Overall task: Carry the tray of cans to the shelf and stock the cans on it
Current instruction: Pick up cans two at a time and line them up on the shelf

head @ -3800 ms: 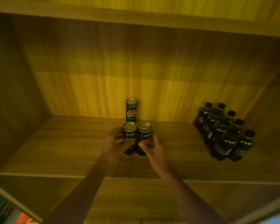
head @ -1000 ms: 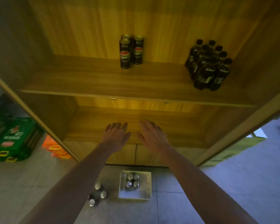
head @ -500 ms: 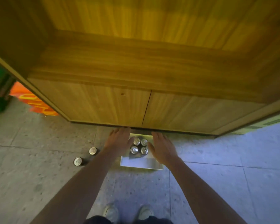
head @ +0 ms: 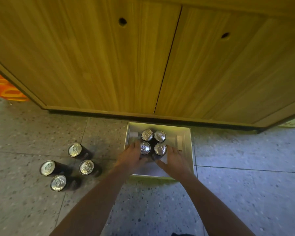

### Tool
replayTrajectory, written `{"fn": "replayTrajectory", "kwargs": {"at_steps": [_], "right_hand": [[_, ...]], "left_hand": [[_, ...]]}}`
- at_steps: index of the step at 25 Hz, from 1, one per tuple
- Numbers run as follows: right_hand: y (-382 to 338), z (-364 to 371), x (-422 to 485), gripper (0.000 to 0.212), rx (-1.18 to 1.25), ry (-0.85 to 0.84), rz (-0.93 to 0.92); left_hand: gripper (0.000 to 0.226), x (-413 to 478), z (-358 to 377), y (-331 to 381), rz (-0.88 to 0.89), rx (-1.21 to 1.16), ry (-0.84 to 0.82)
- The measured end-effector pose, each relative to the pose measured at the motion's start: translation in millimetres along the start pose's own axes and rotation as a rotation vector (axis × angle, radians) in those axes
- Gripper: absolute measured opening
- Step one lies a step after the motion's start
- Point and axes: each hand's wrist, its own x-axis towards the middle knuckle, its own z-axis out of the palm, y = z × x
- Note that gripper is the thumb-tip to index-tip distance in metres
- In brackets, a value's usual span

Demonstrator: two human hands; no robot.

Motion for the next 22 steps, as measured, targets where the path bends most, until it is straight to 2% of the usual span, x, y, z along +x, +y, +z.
{"fn": "replayTrajectory", "kwargs": {"at_steps": [2,6,10,14,18,22], "right_hand": [[0,11,9,0.074,0.136,0.047,0.021],[0,28,22,0.074,0.386,0.155,0.064],[-2,29,22,0.069,0.474,0.18,0.065],[-7,20,14,0.061,0.487,0.219,0.055],[-22,-29,-8,0.066,0.506,0.303,0.033],[-59,-133,-51,0.058,0.543,0.385,-0.003]], "left_hand": [[0.076,12,13,-2,-0.028,-0.055,0.023],[0.07,25,33,-8,-0.153,-0.317,0.173],[0.06,23,36,-7,-0.132,-0.405,0.233],[0.062,13,24,-2,-0.081,-0.482,0.238],[0.059,-14,-18,14,-0.029,-0.599,0.247],[0.058,-65,-116,66,0.049,-0.644,0.235]]}}
